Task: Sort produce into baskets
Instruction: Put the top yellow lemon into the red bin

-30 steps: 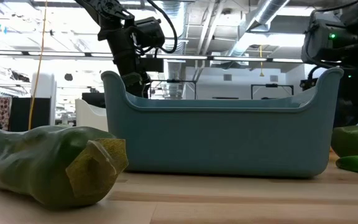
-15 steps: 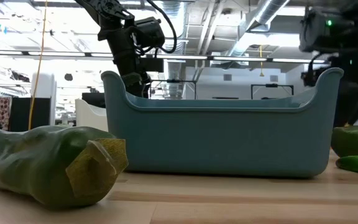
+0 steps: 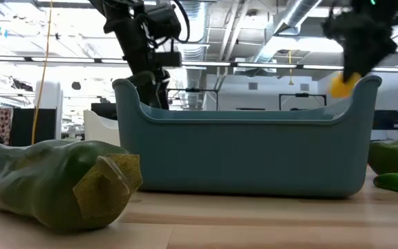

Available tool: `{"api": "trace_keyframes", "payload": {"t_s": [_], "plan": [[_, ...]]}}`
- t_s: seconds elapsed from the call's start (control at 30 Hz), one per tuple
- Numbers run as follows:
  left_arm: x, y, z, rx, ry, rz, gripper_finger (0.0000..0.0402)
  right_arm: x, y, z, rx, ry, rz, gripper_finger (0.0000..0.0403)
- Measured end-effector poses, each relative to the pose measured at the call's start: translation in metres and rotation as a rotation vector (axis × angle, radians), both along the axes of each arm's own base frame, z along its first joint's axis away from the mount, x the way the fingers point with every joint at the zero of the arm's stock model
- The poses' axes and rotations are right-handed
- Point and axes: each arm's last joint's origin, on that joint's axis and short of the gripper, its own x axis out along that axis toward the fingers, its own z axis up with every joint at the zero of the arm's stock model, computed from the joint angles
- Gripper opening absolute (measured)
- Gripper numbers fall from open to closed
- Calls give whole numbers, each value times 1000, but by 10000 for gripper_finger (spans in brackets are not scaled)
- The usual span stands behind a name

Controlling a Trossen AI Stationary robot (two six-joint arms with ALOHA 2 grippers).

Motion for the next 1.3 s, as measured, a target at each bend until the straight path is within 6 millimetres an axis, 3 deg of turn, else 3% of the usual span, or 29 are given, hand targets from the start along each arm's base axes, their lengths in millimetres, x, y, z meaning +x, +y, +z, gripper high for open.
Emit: {"api": "trace_keyframes", "payload": {"t_s": [0.23, 0.4, 0.67, 0.83, 1.0, 1.3], "plan": [[-23, -16, 28, -15, -20, 10, 313, 44, -3, 23, -214, -331, 222, 240], [-41, -29, 45, -64, -40, 65, 313, 85, -4, 22, -363, -423, 374, 240], [-63, -52, 57, -176, -27, 125, 313, 153, -14, -9, -524, -470, 531, 240], [-72, -67, 58, -256, 17, 135, 313, 183, -23, -33, -572, -508, 594, 240], [-76, -80, 58, -273, 57, 131, 313, 202, -33, -52, -612, -546, 590, 240], [-82, -100, 55, -352, 136, 107, 313, 217, -51, -85, -612, -509, 557, 241]]}}
